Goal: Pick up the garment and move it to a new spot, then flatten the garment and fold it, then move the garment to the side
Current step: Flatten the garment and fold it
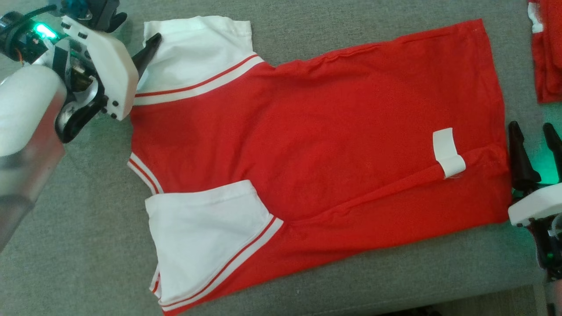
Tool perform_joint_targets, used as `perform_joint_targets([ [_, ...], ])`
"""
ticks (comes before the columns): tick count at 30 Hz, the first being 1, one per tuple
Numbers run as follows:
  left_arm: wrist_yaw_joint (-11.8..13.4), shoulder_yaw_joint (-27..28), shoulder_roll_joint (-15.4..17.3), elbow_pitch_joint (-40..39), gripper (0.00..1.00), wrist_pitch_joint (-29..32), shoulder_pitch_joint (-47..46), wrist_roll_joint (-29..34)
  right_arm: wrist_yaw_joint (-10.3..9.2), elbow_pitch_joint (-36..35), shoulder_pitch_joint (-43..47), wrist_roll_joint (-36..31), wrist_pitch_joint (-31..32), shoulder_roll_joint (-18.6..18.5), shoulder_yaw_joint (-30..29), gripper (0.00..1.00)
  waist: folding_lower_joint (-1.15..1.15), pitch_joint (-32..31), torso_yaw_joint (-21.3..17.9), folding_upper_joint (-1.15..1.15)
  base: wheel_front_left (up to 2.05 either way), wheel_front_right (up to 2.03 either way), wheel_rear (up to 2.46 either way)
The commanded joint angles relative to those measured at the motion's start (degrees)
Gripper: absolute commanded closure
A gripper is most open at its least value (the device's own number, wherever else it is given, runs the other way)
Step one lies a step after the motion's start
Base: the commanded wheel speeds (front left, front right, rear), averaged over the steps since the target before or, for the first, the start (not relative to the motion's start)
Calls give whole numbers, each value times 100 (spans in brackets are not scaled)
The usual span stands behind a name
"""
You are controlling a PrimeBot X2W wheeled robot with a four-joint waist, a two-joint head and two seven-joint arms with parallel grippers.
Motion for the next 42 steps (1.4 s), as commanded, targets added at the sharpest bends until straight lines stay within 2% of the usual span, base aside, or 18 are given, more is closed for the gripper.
perform_joint_targets([
  [1, 10, 142, 264, -62, 0, -37, -276, -65, -4, -132, -28, 43, -74, -118, 80, 0, 0, 18, -25, 0, 0, 0, 0],
  [4, 10, -34, 259, -40, 0, 6, -324, -199, -4, -109, -38, 45, -95, -133, 81, 0, 0, 27, -49, 0, 0, 0, 0],
  [5, 10, -94, 262, -44, 68, 19, -338, -256, -4, -102, -38, 43, -97, -144, 78, 0, 0, 23, -50, 0, 0, 0, 0],
  [6, 10, -158, 266, -57, 100, 21, -351, -315, -4, -102, -45, 41, -93, -157, 75, 0, 0, 15, -49, 0, 0, 0, 0],
  [10, 10, -385, 345, -145, 100, -225, -448, -430, -4, -190, -209, 53, -60, -309, 251, 0, 0, -65, -27, 0, 0, 0, 0],
  [15, 10, -617, 384, -191, 100, -892, -690, -320, -4, -69, -846, 149, 293, -635, 705, 0, 0, -173, 63, 0, 0, 0, 0],
  [22, 10, -954, 139, 36, 100, -1542, -964, -231, -4, 820, -2121, 486, 1000, -869, 1319, 0, 0, -193, 304, 0, 0, 0, 0],
  [28, 10, -1205, -29, 206, 100, -1780, -1101, -341, -4, 1567, -2751, 627, 1166, -931, 1585, 0, 0, -172, 469, 0, 0, 0, 0],
  [29, 10, -1257, -54, 234, 100, -1827, -1124, -365, -4, 1684, -2837, 617, 1172, -951, 1637, 20, 0, -164, 498, 0, 0, 0, 0],
  [30, 10, -1309, -75, 260, 100, -1871, -1146, -389, -4, 1793, -2913, 627, 1170, -960, 1671, 52, 0, -158, 522, 0, 0, 0, 0],
  [31, 10, -1354, -94, 287, 100, -1910, -1168, -416, -4, 1887, -2977, 646, 1160, -964, 1697, 61, 0, -154, 543, 0, 0, 0, 0],
  [32, 10, -1395, -112, 317, 100, -1943, -1192, -442, -4, 1966, -3028, 657, 1157, -978, 1737, 76, 0, -149, 560, 0, 0, 0, 0],
  [33, 10, -1432, -129, 348, 100, -1970, -1215, -467, -4, 2046, -3070, 670, 1162, -993, 1762, 96, 0, -143, 575, 0, 0, 0, 0],
  [34, 10, -1467, -145, 378, 100, -1993, -1234, -493, -4, 2114, -3109, 682, 1163, -1007, 1783, 100, 0, -138, 587, 0, 0, 0, 0],
  [38, 10, -1569, -177, 525, 100, -2107, -1304, -535, -4, 2207, -3245, 700, 1102, -1035, 1871, 100, 0, -131, 597, 0, 0, 0, 0],
  [42, 10, -1614, -144, 744, 100, -2493, -1470, -346, -4, 2179, -3437, 724, 823, -1058, 1872, 100, 0, -135, 564, 0, 0, 0, 0],
])
